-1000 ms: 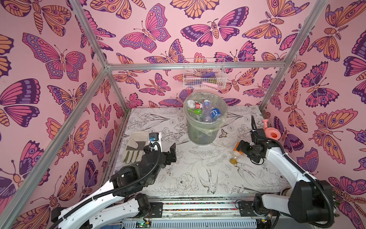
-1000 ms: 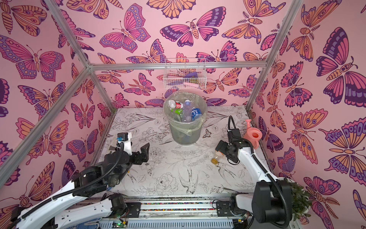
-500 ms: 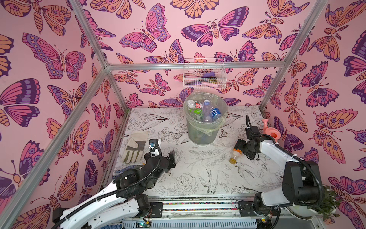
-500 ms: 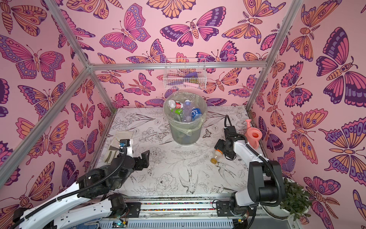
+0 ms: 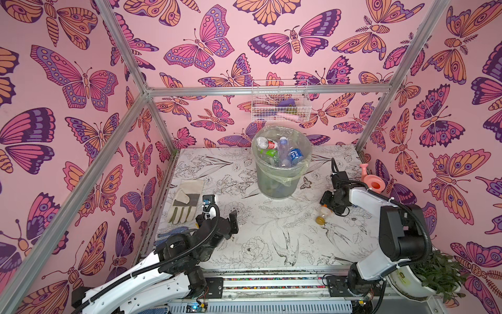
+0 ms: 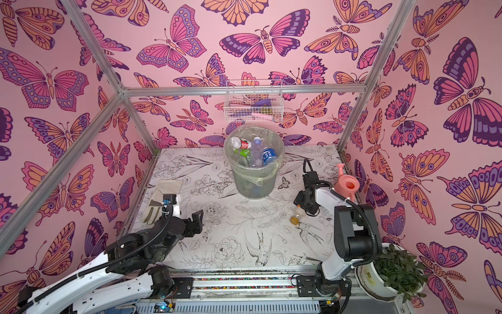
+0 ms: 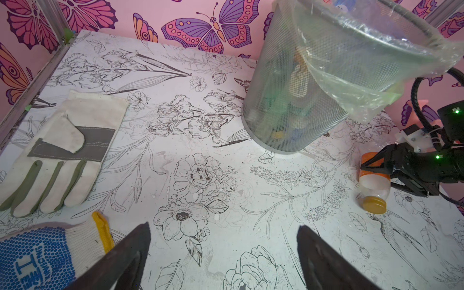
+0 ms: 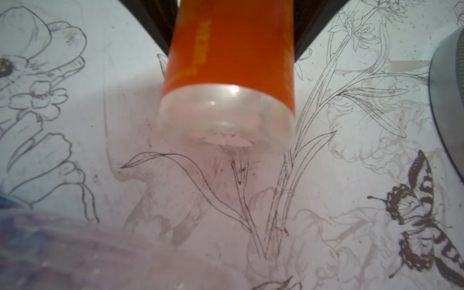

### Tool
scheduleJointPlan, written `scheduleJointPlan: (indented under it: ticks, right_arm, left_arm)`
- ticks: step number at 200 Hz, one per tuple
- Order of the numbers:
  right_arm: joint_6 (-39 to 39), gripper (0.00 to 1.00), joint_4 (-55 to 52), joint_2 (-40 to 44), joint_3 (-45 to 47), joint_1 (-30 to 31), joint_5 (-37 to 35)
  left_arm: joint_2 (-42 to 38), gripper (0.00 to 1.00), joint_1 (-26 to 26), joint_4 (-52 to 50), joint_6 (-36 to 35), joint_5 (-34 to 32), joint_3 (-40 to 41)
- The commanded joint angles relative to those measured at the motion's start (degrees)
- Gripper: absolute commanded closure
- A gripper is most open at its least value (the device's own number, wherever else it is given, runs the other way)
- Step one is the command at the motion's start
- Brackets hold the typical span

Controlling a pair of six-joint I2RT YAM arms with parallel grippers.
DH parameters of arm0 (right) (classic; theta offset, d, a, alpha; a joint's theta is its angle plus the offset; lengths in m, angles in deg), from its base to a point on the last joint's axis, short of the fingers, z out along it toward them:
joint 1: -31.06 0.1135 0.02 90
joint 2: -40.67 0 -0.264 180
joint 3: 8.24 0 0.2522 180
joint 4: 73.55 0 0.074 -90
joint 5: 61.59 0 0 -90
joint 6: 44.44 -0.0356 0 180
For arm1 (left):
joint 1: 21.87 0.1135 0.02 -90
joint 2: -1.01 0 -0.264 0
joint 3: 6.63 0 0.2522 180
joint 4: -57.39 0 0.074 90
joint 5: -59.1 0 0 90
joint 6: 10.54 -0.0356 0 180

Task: Throw the plastic bottles in the bin
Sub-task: Pick up the plastic bottle from the middle-right of the table.

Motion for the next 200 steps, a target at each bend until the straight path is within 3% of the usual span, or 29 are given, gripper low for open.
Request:
scheduleJointPlan:
  ticks: [1,30,64,110,154,200]
  right_arm:
    - [-0.2,0.48,0.2,-0.5,-0.6,0.7,-1.9]
    - [-0.2,0.65,-0.5,1.4,-0.2,1.3,-2.7]
    - [0.4,0.75,-3.3,7.3,-1.5,2.1,-4.6]
    - [2.0,0.78,-9.6,18.4,-9.1,4.7,-9.4]
    - [6.2,0.86,-6.7,30.1,-18.7,10.7,-13.2]
    - [13.3,0.90,-3.1,30.3,-32.4,15.8,-13.3]
  left_arm:
    - [-0.6,0.08,0.3,-1.5,1.7,0.6,1.4]
    - [-0.7,0.08,0.3,-1.6,1.7,0.4,1.5]
    - [-0.7,0.09,0.3,-1.8,1.7,0.2,1.4]
    - [-0.8,0.09,0.3,-1.9,1.4,0.2,0.9]
    - [-0.7,0.10,0.3,-1.7,1.4,0.2,0.8]
    - [-0.5,0.10,0.3,-1.7,1.3,0.3,0.5]
